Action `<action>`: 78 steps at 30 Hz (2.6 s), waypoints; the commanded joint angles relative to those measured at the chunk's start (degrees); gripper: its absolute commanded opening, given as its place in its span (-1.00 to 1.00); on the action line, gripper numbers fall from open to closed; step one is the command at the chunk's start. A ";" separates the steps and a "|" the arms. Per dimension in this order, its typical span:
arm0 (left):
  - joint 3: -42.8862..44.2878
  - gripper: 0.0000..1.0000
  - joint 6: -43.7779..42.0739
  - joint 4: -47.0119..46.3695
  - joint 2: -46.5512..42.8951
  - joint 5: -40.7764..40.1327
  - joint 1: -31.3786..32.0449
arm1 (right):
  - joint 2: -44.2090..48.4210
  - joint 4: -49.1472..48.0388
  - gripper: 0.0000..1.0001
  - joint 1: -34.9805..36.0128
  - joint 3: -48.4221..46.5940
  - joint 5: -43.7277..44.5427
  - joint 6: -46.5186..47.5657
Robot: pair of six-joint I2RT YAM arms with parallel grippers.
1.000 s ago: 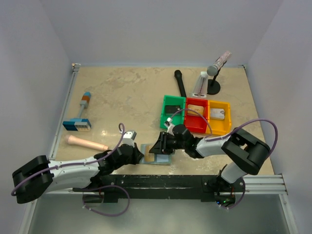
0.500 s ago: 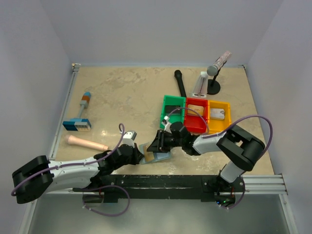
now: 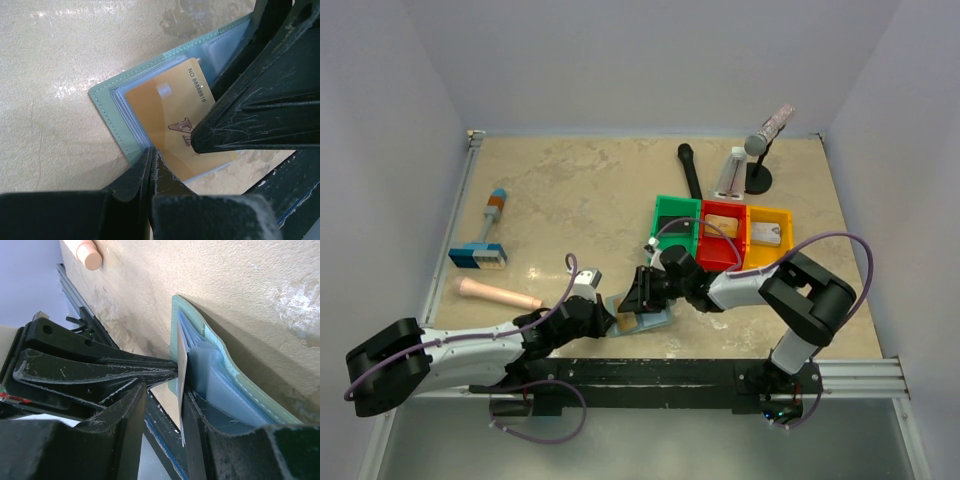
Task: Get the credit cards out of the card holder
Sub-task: Remove the credit card from the card holder.
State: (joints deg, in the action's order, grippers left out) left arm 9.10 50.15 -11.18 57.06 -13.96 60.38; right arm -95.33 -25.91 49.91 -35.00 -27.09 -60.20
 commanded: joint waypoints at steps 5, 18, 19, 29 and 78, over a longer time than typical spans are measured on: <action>-1.19 -1.00 0.12 0.54 0.69 1.39 0.09 | 0.14 1.30 -0.24 1.77 -2.26 -3.41 1.41; -1.37 -1.00 2.67 4.15 0.51 -1.60 0.09 | 5.77 5.61 -0.27 1.33 0.11 -1.65 3.25; -1.28 -1.00 2.85 4.50 0.68 -1.60 0.09 | 6.03 5.61 -0.28 1.33 0.29 -1.56 3.16; -1.28 -1.00 3.29 5.20 1.13 -2.04 0.09 | 9.11 6.84 -0.35 0.80 1.87 -0.59 3.43; 1.35 -0.84 2.32 13.81 -10.38 -3.89 0.09 | 25.18 29.59 -1.00 -2.27 0.03 7.40 12.56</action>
State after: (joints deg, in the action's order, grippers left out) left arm 8.54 53.41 -1.50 48.77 -16.34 60.42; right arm -73.97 -2.79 47.81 -31.53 -22.76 -51.46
